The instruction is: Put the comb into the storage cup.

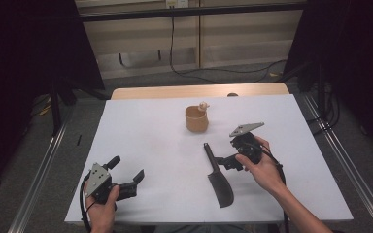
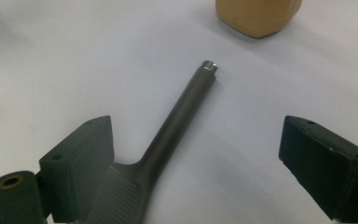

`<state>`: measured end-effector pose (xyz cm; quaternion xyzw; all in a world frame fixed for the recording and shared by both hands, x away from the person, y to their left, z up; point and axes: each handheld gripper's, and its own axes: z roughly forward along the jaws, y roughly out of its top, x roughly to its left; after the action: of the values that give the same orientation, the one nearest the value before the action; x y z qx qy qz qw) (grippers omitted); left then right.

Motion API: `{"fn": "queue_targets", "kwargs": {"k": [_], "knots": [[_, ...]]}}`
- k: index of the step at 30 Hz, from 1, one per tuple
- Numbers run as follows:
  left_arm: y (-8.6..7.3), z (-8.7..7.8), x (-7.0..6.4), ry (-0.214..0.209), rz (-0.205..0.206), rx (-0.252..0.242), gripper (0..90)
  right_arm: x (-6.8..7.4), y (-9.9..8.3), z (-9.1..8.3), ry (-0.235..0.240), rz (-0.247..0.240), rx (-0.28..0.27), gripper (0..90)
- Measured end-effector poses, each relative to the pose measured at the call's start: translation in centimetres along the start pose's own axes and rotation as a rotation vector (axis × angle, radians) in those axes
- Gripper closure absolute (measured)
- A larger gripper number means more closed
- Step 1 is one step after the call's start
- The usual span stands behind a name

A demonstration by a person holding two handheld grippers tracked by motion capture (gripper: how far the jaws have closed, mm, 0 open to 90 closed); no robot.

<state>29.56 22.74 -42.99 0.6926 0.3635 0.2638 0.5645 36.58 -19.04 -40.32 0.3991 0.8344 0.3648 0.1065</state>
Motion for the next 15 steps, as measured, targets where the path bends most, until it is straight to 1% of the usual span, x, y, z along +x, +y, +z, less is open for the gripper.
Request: {"fn": "queue_targets", "kwargs": {"k": [2,4,6,8,11,13,15], "knots": [[0.0,0.0,0.0,-0.001,-0.002,0.001,2.9,-0.2,0.4,0.3,-0.011,0.005,0.032,9.6],[0.0,0.0,0.0,-0.002,-0.003,-0.003,2.9,-0.2,0.6,0.6,0.002,0.026,0.096,10.1],[0.0,-0.1,0.0,-0.005,0.000,-0.005,2.9,-0.2,0.8,1.0,0.028,0.044,0.160,10.6],[0.0,-0.2,0.0,-0.007,0.004,-0.007,2.9,-0.1,1.0,1.3,0.030,0.049,0.171,10.5],[0.1,-0.2,0.0,-0.010,0.006,-0.009,2.9,0.0,1.3,1.7,0.059,0.060,0.205,9.9],[0.1,-0.2,-0.1,-0.011,0.010,-0.014,2.9,0.1,1.5,2.1,0.068,0.046,0.218,10.2],[0.1,-0.3,-0.2,-0.011,0.006,-0.015,2.9,0.1,1.6,2.5,0.079,0.026,0.236,15.0]]}}
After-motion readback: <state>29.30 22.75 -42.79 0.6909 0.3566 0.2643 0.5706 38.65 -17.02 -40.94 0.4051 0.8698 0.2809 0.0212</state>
